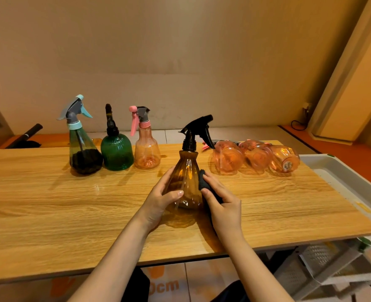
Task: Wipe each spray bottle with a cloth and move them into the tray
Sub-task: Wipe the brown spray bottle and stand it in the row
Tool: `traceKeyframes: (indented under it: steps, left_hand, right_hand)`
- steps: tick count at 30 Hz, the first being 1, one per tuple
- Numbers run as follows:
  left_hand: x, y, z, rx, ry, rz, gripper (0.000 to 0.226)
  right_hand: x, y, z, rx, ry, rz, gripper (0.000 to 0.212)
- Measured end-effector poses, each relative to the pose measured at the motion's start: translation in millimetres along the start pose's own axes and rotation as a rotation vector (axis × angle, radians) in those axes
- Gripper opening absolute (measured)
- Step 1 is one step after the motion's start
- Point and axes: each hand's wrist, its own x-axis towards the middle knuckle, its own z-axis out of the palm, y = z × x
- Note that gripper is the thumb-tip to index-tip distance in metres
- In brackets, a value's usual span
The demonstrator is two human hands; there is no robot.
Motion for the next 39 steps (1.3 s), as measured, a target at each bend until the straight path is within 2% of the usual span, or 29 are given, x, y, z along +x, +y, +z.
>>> traceKeyframes:
  steps: [8, 13, 16, 18, 21, 26, 39]
  left_hand:
    - [0.8, -1.8, 2.4, 0.066, 0.101, 0.051, 0.076]
    - [3.5, -2.8, -1.1, -0.076, 0.123, 0.022, 0.068]
    - [6.5, -1.3, 0.4, -0.115, 0.168, 0.033, 0.051]
    - [6.8, -0.8, 1.6, -0.138, 0.192, 0.031, 0.045]
    - [6.3, -0.2, 1.5, -0.167, 0.224, 0.016, 0.046]
    - [8.0, -1.5, 1.3, -0.157, 0.245, 0.03, 0.048]
    - [5.0, 2.2, 1.9, -0.129, 0.243, -0.008, 0.057]
  right_hand:
    - [-11.2, 6.1, -3.8, 0.02, 0.016, 0.002, 0.045]
    - [-14.8, 6.9, -1.8, -0.053, -0.006, -0.13, 0.047]
    - [-14.5, 7.8, -0.7, -0.074, -0.016, -0.185, 0.036]
    - [-16.0, 9.0, -0.5, -0.122, -0.046, -0.265, 0.036]
    - [-17.0, 10.9, 0.8, -0.18, -0.067, -0.365, 0.037]
    - [-18.5, 13.6, 1.9, -0.225, -0.086, -0.426, 0.035]
    - [-13.8, 12.5, 1.0, -0.183, 0.032, -0.219, 0.04]
